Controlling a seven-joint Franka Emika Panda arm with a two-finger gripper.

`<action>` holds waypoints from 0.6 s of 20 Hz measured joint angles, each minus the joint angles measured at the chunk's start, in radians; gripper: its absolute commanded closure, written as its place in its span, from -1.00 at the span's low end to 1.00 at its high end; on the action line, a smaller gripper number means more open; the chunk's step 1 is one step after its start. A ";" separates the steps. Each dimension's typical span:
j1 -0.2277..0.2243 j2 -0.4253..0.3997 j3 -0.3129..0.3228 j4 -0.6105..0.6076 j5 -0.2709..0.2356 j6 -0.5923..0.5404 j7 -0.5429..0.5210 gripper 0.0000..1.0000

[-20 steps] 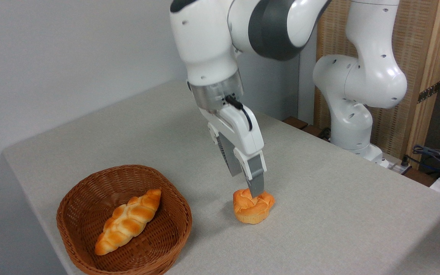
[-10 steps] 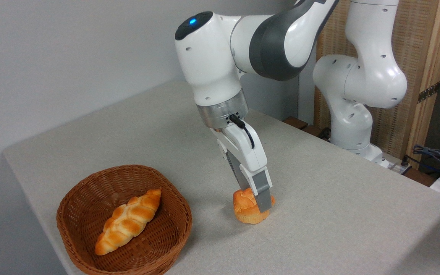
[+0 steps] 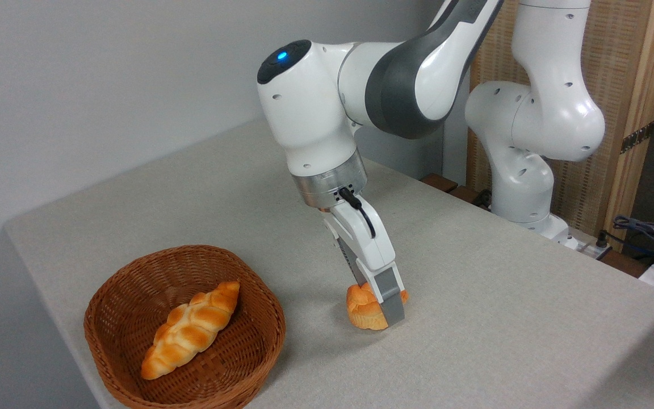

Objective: Put bread into the basket
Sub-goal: 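Close the gripper fingers around the round orange bun, then lift the bun and carry it over the wicker basket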

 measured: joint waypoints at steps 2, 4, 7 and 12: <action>-0.001 0.003 0.000 0.000 0.000 0.000 0.000 0.31; -0.002 0.004 0.000 0.000 0.000 0.000 0.000 0.31; -0.005 0.005 -0.001 0.000 0.000 0.000 0.000 0.31; -0.006 0.004 -0.002 0.002 0.000 0.000 0.000 0.29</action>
